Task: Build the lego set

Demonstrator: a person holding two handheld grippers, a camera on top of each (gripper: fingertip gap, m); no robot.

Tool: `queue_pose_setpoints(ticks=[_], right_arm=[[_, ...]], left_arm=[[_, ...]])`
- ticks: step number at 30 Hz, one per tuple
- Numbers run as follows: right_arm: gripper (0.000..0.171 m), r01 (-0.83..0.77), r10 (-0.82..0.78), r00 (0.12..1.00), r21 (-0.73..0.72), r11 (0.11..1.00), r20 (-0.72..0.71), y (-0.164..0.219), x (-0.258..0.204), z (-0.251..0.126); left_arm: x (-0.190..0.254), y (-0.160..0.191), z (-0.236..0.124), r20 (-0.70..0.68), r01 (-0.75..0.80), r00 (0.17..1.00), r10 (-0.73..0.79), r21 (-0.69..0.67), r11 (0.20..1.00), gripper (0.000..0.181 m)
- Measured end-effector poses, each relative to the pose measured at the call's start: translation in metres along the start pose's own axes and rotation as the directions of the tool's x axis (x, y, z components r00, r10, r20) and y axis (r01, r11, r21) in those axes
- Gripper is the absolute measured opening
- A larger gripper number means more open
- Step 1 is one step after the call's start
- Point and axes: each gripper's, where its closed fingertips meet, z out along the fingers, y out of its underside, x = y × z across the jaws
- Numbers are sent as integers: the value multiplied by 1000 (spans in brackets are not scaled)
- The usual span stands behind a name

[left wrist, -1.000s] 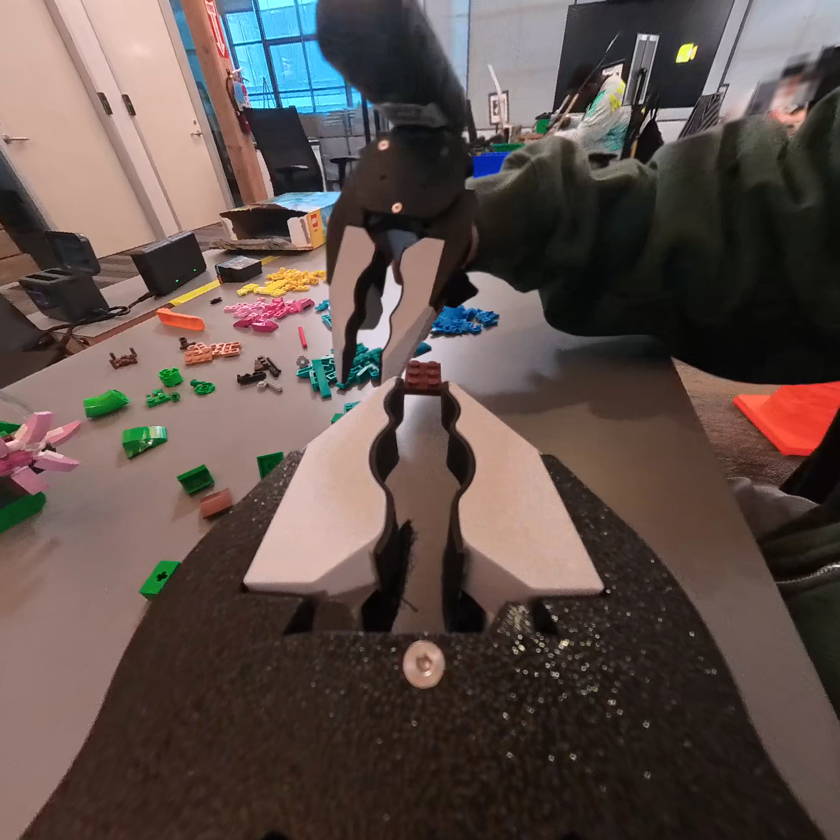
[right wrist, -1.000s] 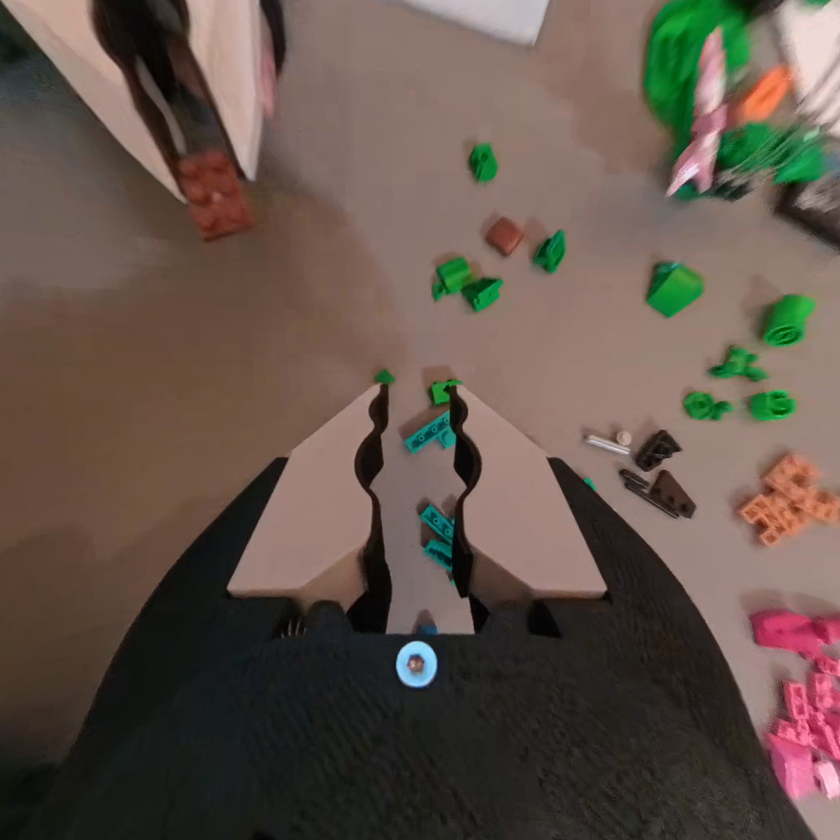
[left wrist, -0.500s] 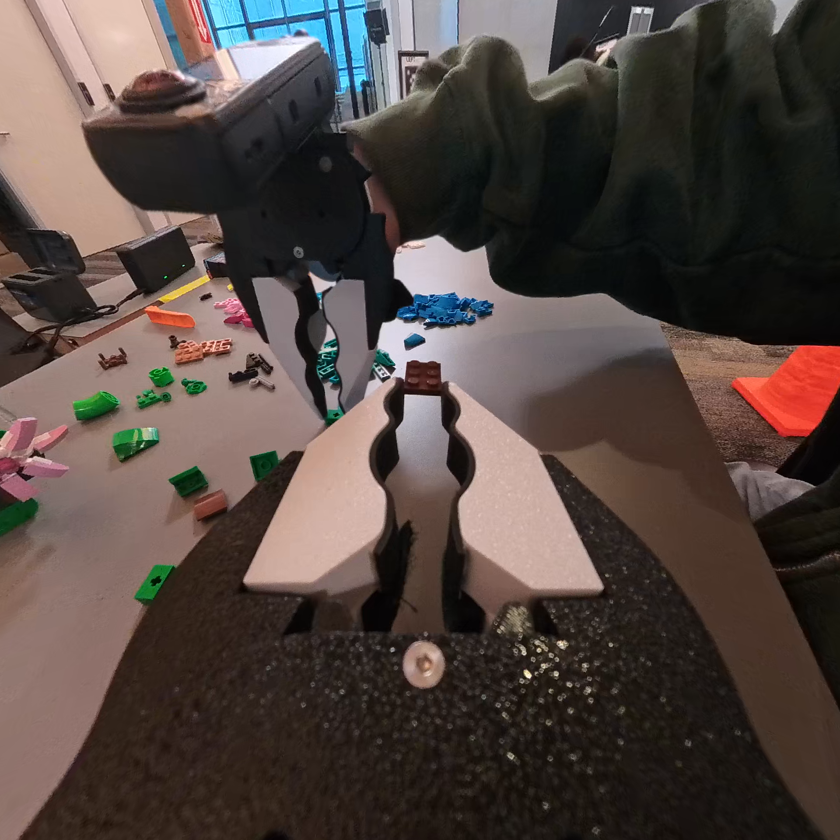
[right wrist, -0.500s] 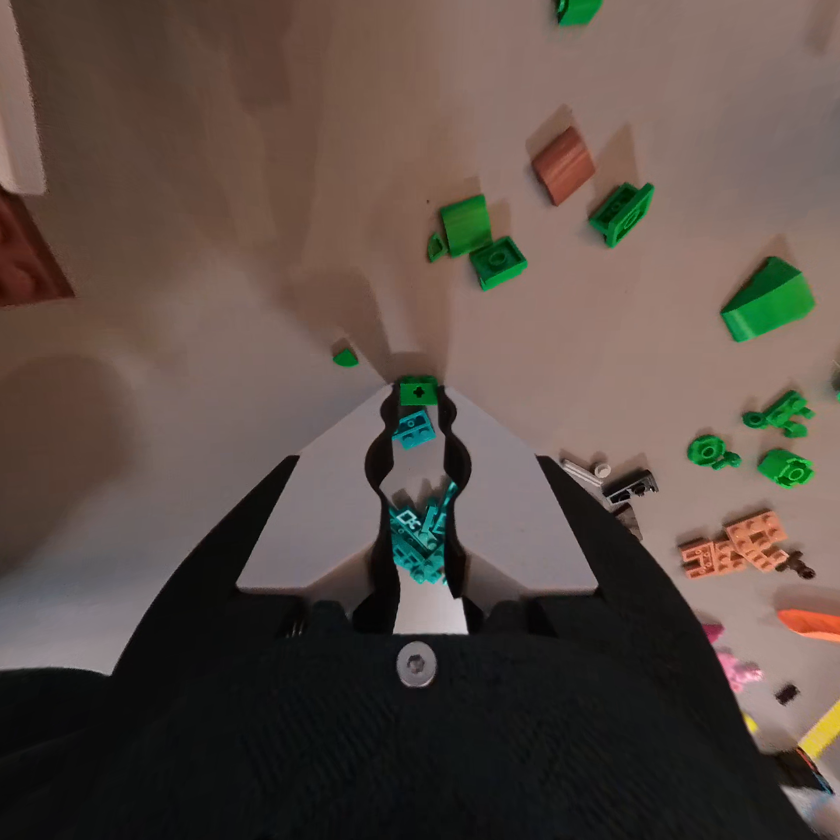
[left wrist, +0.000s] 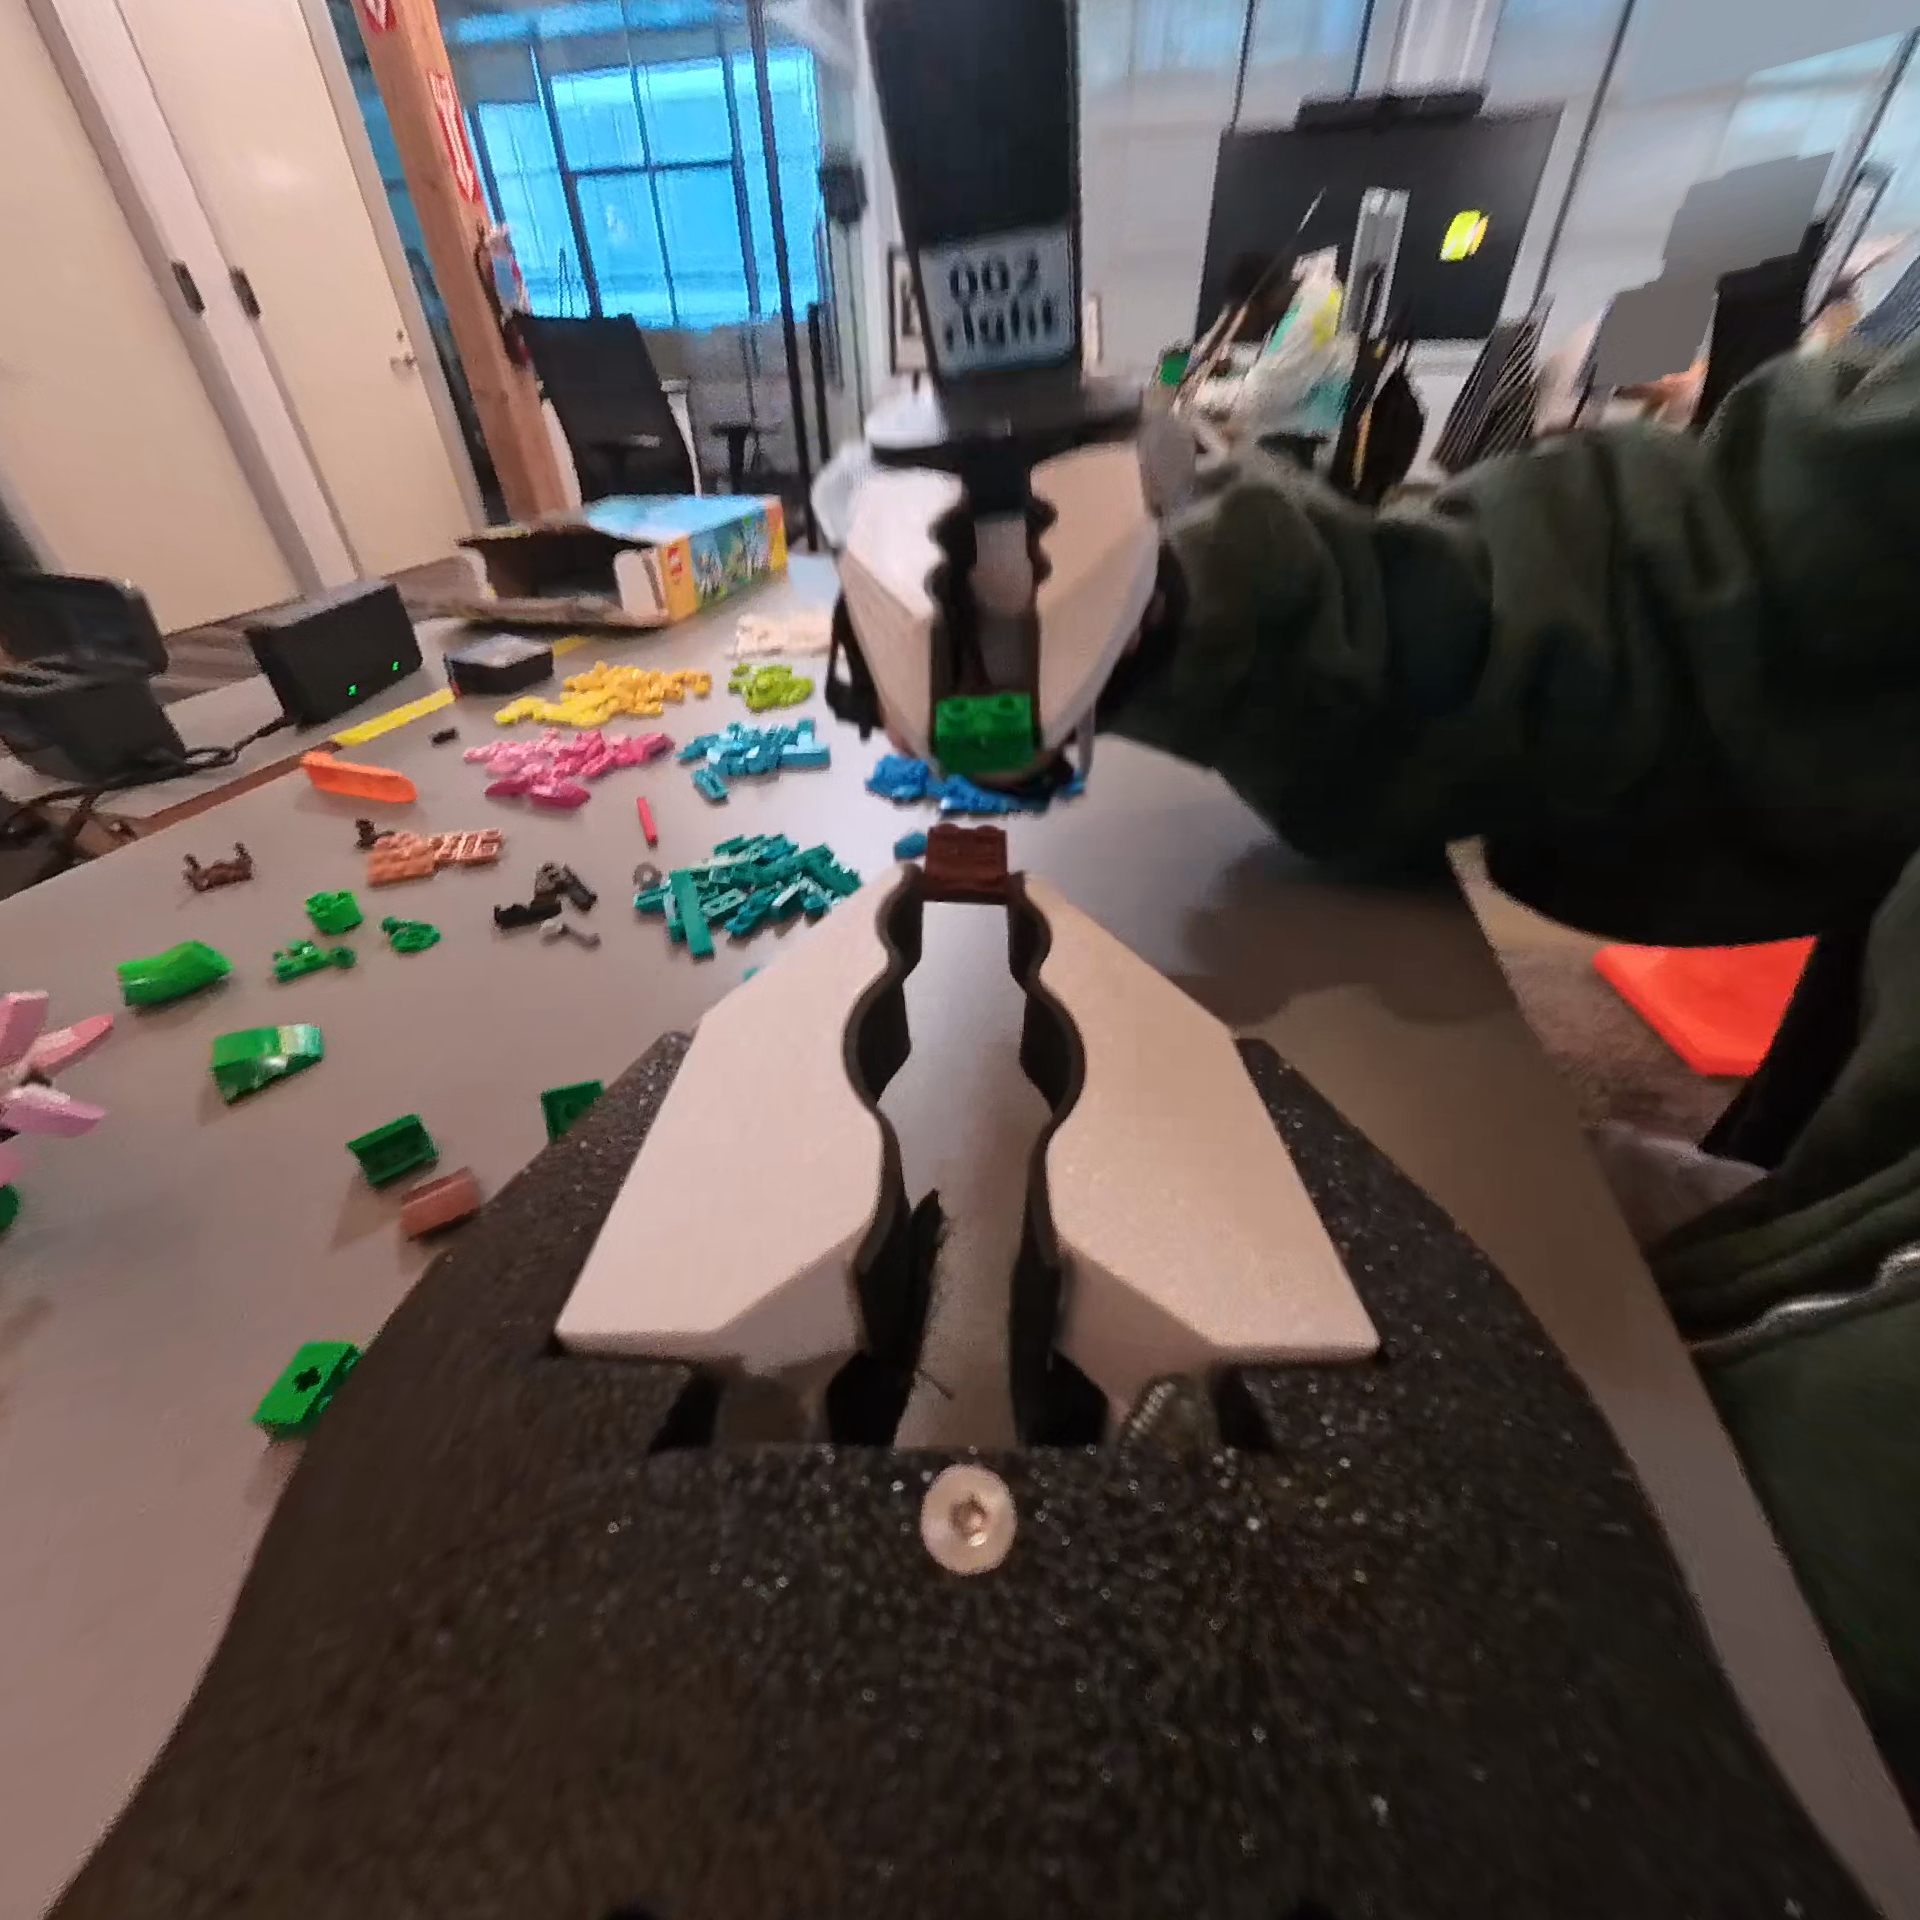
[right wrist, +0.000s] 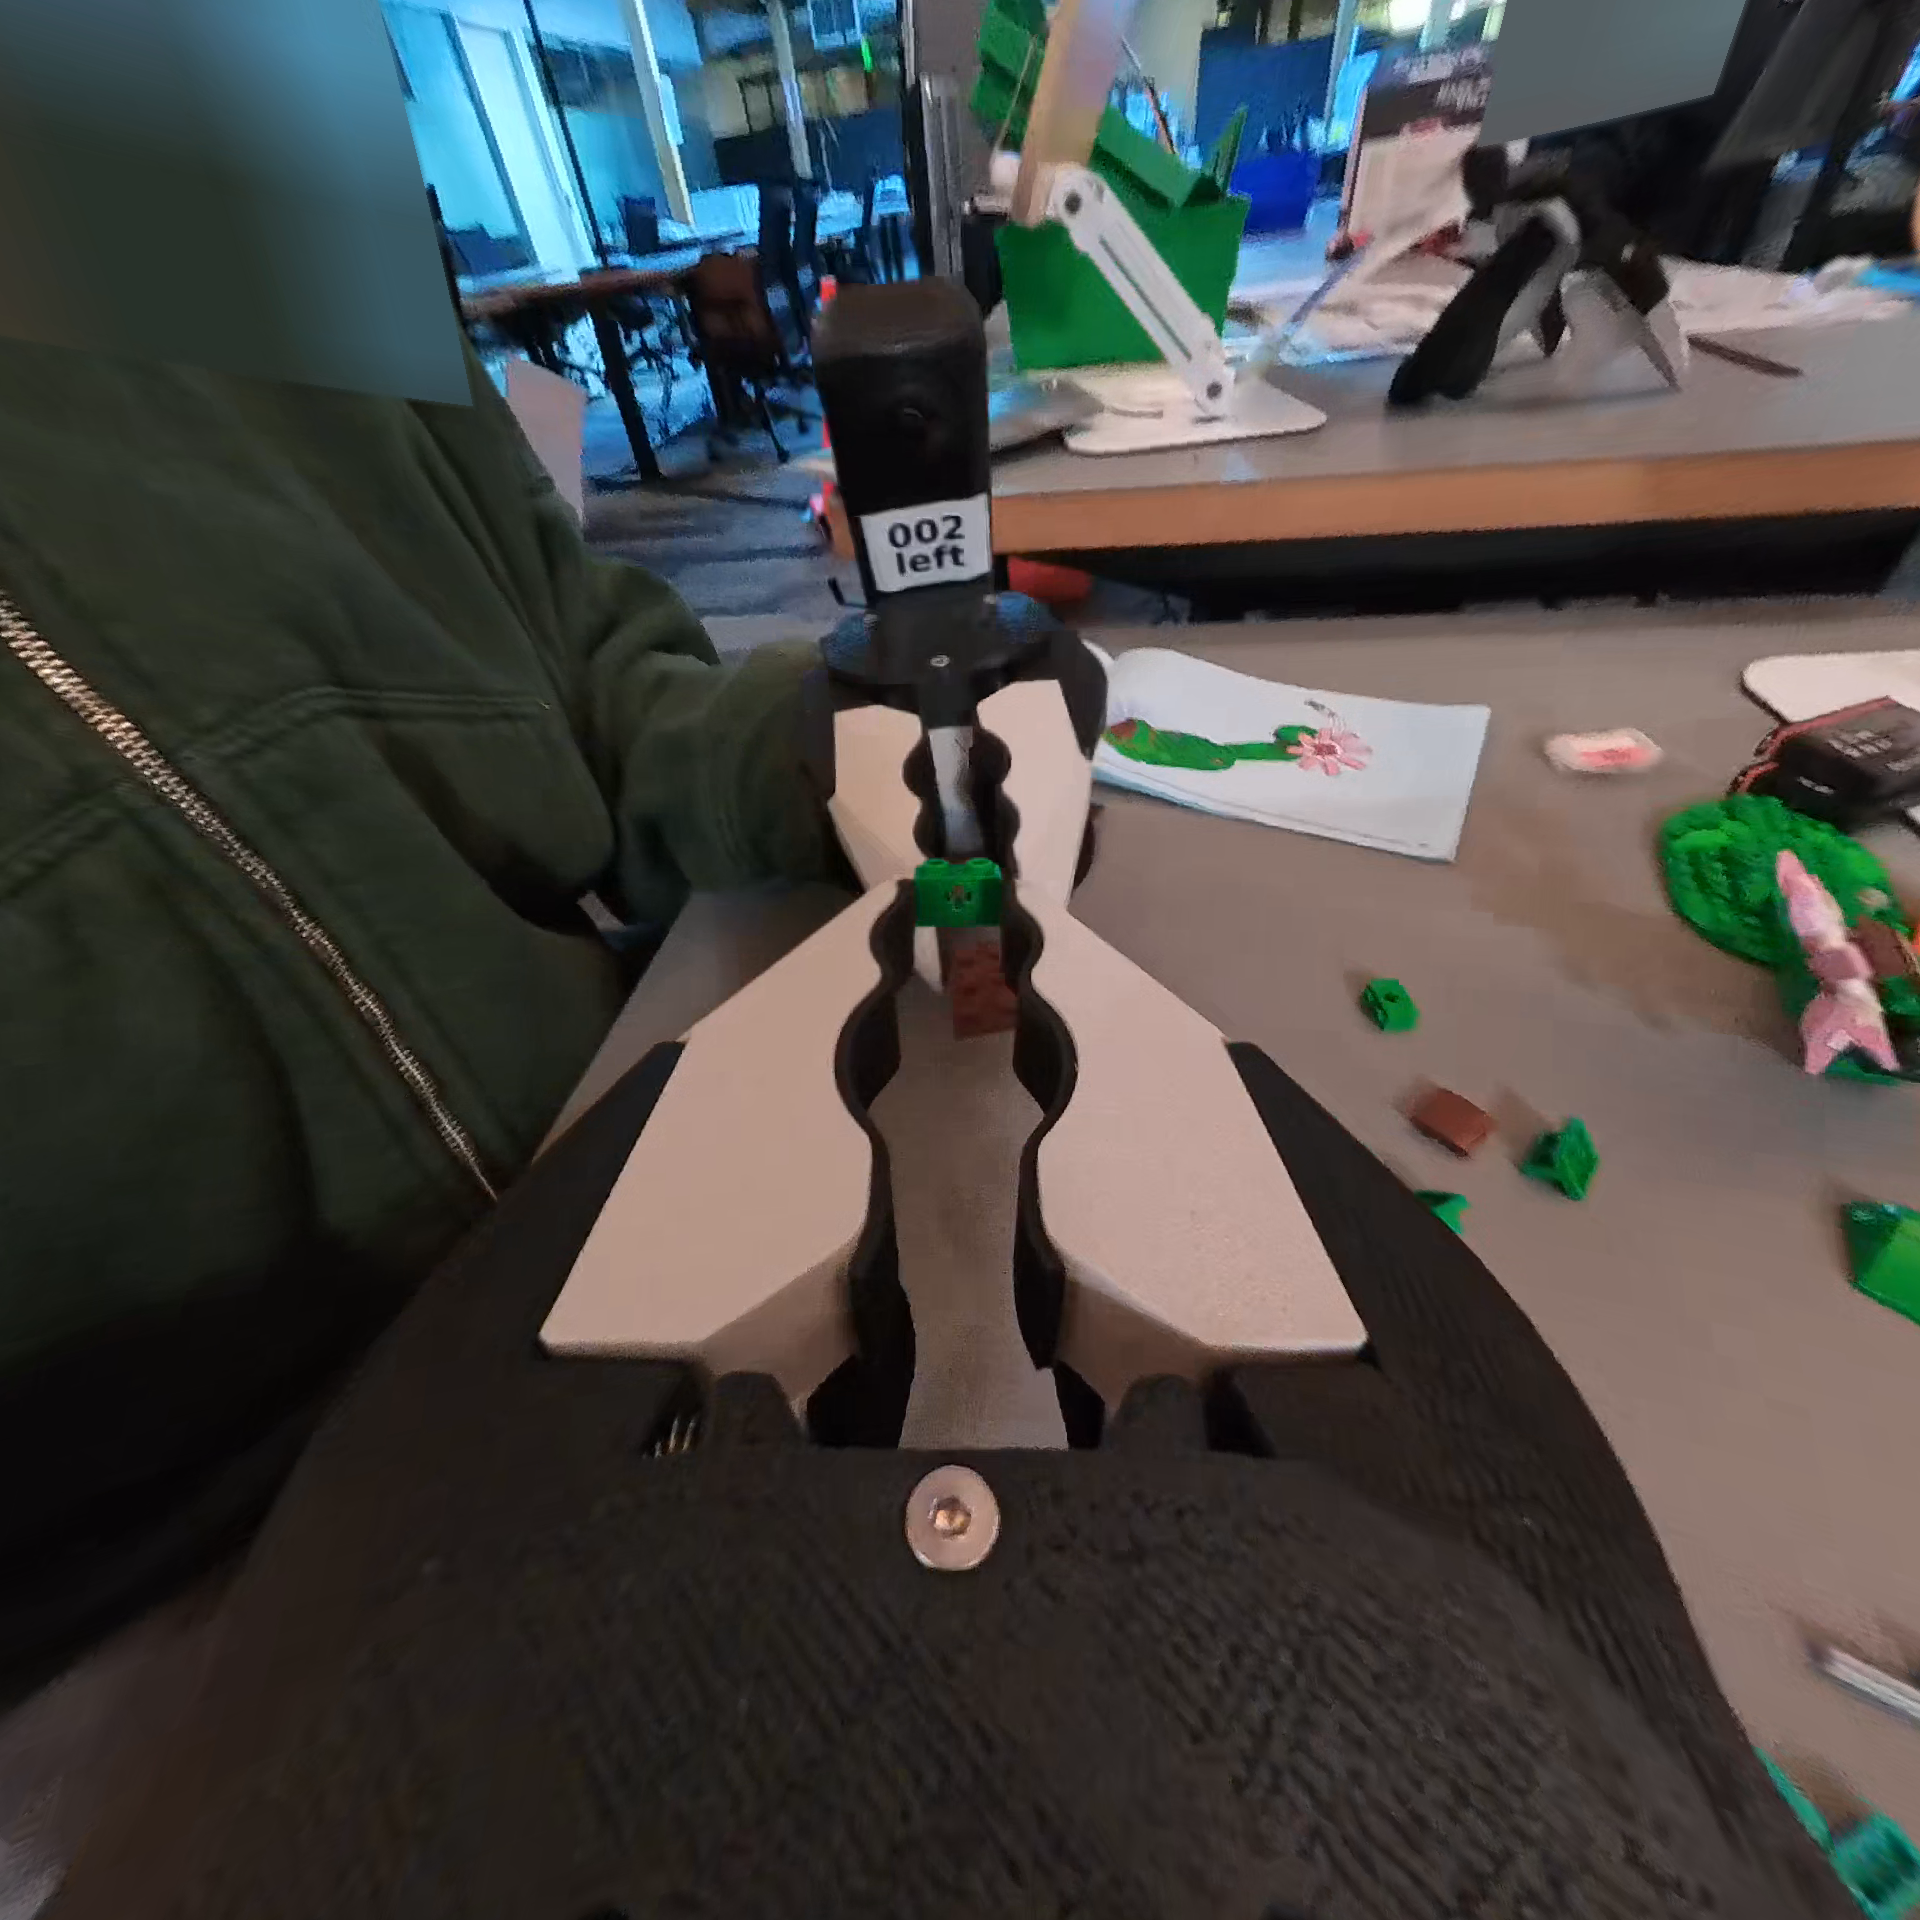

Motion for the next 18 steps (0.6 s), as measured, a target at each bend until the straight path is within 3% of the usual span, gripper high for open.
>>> queue_pose_setpoints(ticks=[1, 8, 18], right_arm=[[14, 8, -8, 1000, 25, 1000, -6, 0, -1, 1], [15, 18, -12, 999, 205, 979, -31, -9, 0, -4], [14, 41, -36, 999, 181, 983, -27, -5, -2, -1]], left_arm=[[1, -4, -2, -7, 8, 1000, -8, 28, 1000, 13], [2, -22, -11, -47, 68, 997, -62, 147, 987, 13], [5, -23, -10, -59, 59, 997, -51, 148, 987, 13]])
